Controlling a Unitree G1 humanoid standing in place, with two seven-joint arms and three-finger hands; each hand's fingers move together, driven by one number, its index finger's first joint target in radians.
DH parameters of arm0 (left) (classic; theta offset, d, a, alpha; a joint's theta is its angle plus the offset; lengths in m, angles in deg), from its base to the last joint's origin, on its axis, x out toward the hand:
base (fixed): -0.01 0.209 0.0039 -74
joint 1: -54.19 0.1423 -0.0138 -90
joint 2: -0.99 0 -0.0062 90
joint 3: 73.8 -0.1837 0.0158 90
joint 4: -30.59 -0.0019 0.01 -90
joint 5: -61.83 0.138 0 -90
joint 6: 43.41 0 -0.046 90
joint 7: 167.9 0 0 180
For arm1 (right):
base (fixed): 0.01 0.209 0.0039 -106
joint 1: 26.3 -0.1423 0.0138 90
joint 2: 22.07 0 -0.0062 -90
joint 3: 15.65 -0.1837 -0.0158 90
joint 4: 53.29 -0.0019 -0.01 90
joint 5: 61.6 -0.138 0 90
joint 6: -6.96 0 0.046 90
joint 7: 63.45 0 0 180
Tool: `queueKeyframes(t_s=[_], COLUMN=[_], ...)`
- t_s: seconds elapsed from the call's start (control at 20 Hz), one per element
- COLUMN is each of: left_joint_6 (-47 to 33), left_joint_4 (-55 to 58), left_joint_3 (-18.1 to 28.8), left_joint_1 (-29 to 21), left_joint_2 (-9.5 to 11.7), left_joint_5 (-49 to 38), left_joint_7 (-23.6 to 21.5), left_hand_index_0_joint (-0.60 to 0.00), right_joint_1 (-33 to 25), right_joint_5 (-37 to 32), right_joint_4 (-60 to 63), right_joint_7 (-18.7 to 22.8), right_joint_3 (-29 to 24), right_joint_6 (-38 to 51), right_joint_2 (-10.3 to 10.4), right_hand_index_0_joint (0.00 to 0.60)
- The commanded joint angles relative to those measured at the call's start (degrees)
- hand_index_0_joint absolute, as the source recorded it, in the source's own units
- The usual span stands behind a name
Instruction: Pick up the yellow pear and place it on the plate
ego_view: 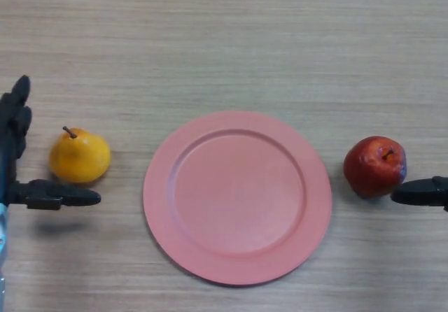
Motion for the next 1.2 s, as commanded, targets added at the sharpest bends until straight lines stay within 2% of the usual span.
queueKeyframes(t_s=[0.05, 0.15, 0.2, 0.25, 0.3, 0.35, 0.45, 0.5, 0.55, 0.8, 0.85, 0.95, 1.05, 1.2], left_joint_6=[-12.7, -13.6, -14.7, -16.7, -19.6, -19.3, -18.1, -17.6, -16.7, -17.0, -18.5, -16.5, -14.3, -2.4], left_joint_4=[-3.1, -4.6, -6.4, -9.0, -13.8, -14.5, -15.4, -15.6, -15.1, -10.4, -7.5, -0.4, 9.1, 29.6], left_joint_3=[0.6, 0.3, 0.2, -0.8, -3.1, -4.5, -4.8, -4.2, -4.1, -2.7, -1.2, -0.4, 0.1, -1.0], left_joint_1=[-5.4, -6.1, -7.0, -8.1, -10.3, -10.3, -10.1, -10.0, -9.7, -8.1, -6.7, -4.1, -1.4, 5.6], left_joint_2=[2.6, 2.6, 2.5, 2.9, 3.7, 4.0, 4.0, 4.2, 4.6, 6.9, 6.6, 6.4, 5.0, -1.5], left_joint_5=[3.1, 4.0, 4.5, 7.6, 15.3, 20.1, 23.4, 23.3, 24.6, 25.9, 22.2, 20.8, 18.2, 6.8], left_joint_7=[-4.0, -5.1, -6.0, -9.3, -16.4, -20.3, -22.9, -22.7, -25.4, -30.5, -27.4, -26.1, -22.2, -6.6], left_hand_index_0_joint=[0.000, -0.199, -0.349, -0.452, -0.599, -0.600, -0.600, -0.600, -0.600, -0.600, -0.600, -0.600, -0.600, -0.600], right_joint_1=[-0.8, -0.8, -0.8, -0.8, -1.1, -1.3, -1.4, -1.6, -1.4, -2.0, -2.1, -2.3, -2.4, -2.8], right_joint_5=[0.5, 0.6, 0.7, 0.9, 1.2, 1.7, 2.4, 2.9, 3.8, 3.3, 3.8, 3.5, 3.1, 3.2], right_joint_4=[-3.5, -3.4, -3.4, -3.5, -3.2, -3.0, -2.8, -2.6, -2.6, -3.8, -3.8, -3.8, -4.0, -4.0], right_joint_7=[0.9, 0.9, 0.8, 0.6, 0.6, 0.7, 0.6, 0.6, 0.4, 0.3, 0.4, 0.6, 0.4, 0.6], right_joint_3=[-4.2, -4.3, -4.5, -4.7, -5.0, -5.0, -4.7, -4.6, -4.3, -3.6, -3.5, -3.3, -3.1, -2.9], right_joint_6=[6.3, 6.3, 6.3, 6.2, 6.3, 6.4, 6.4, 6.4, 6.7, 4.4, 4.8, 4.5, 3.9, 3.7], right_joint_2=[-2.0, -2.0, -2.0, -2.1, -2.2, -2.4, -2.6, -2.7, -2.8, -2.4, -2.4, -2.1, -2.2, -2.3], right_hand_index_0_joint=[0.000, 0.000, 0.000, 0.000, 0.000, 0.000, 0.000, 0.000, 0.000, 0.000, 0.000, 0.000, 0.000, 0.000])
